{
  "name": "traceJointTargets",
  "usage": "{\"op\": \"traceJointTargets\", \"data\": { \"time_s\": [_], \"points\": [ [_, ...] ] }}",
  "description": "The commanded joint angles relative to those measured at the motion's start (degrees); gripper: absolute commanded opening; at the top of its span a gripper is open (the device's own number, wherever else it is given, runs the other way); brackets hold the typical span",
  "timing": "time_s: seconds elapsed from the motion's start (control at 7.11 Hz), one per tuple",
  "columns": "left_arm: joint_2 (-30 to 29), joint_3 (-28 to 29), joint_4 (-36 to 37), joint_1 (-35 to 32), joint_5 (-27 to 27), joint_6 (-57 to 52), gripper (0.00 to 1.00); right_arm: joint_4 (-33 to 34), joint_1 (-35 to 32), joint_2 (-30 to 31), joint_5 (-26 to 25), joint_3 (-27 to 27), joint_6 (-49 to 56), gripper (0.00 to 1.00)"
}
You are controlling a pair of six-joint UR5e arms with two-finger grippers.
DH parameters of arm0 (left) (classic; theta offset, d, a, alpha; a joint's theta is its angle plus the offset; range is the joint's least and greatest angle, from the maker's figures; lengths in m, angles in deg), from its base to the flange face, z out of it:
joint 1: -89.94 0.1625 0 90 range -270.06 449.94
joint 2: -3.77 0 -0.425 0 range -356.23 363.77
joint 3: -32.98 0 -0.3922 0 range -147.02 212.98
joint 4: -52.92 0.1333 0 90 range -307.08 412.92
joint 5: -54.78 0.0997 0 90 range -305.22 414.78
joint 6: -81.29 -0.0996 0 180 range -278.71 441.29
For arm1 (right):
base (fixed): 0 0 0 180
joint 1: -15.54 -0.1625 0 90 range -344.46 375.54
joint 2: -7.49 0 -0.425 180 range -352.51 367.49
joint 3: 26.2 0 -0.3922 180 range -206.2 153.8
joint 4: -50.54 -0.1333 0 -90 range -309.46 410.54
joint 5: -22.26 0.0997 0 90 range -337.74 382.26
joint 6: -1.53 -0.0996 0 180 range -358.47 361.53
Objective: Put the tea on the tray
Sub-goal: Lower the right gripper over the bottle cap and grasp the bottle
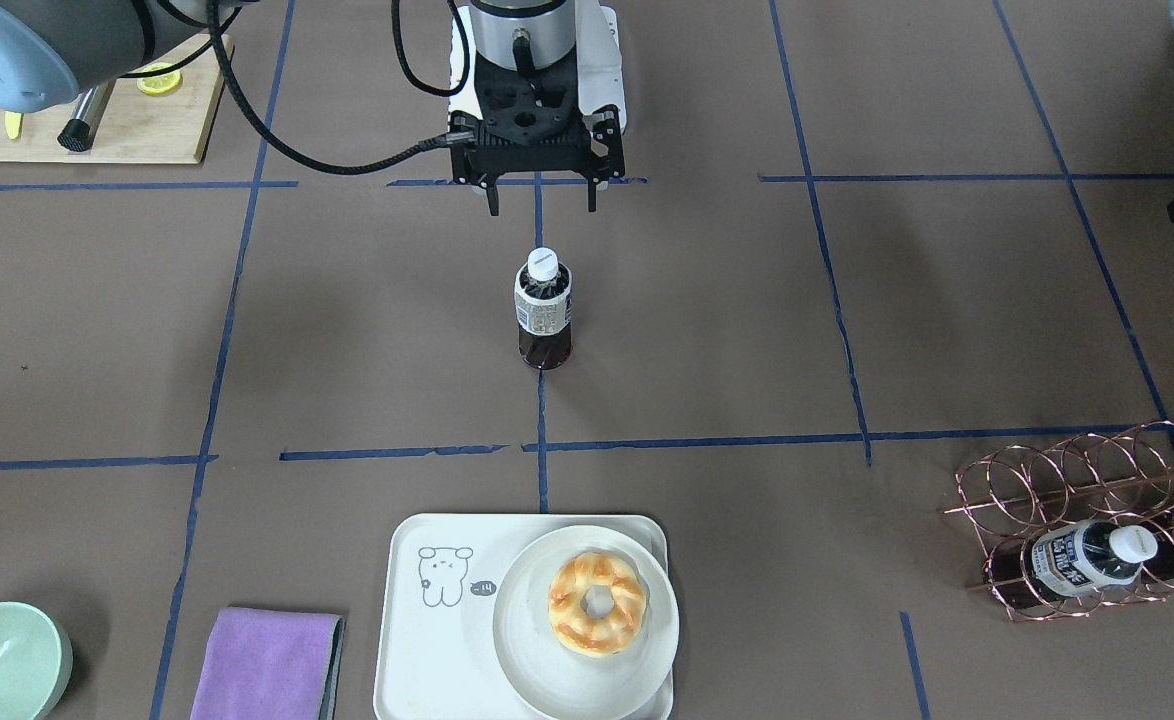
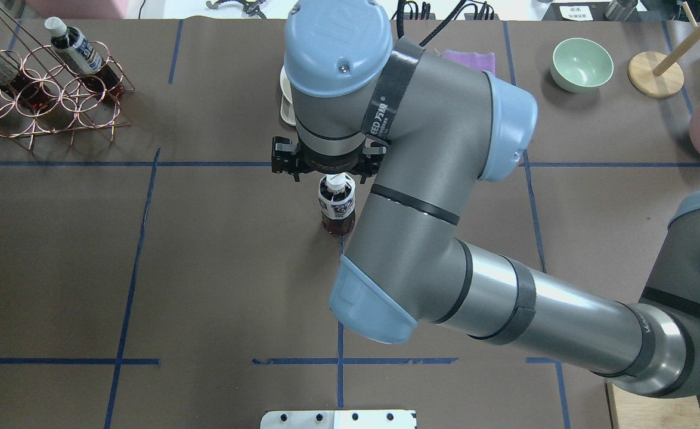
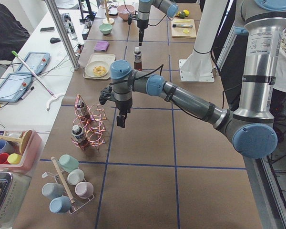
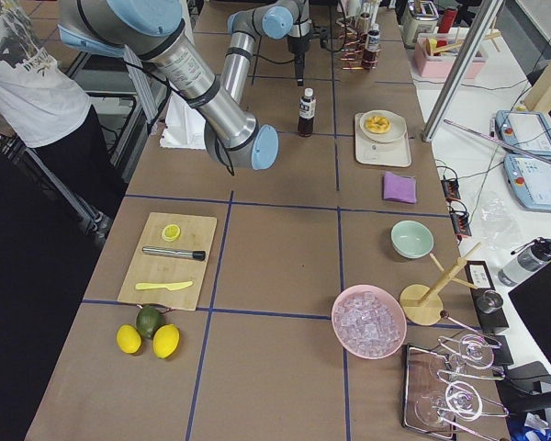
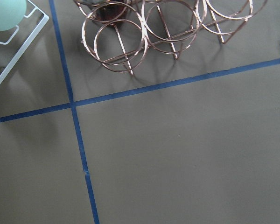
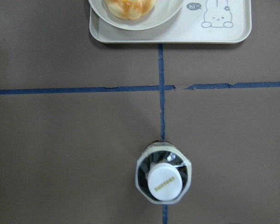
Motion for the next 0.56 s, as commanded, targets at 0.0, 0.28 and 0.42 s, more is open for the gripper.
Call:
{"op": "traceJointTargets", "data": {
  "time_s": [0.0,0.28,0.42],
  "points": [
    [0.0,0.3,0.0,-0.6,-0.2,-0.4,1.00,-3.0,0.1,-0.6,-1.6,-4.1,0.6,1.00],
    [0.0,0.4,0.0,-0.6,-0.2,-0.4,1.00,-3.0,0.1,-0.1,-1.9,-4.3,1.2,1.00],
    [0.1,0.4,0.0,-0.6,-0.2,-0.4,1.00,-3.1,0.1,-0.1,-1.9,-5.2,2.0,1.00]
  ]
}}
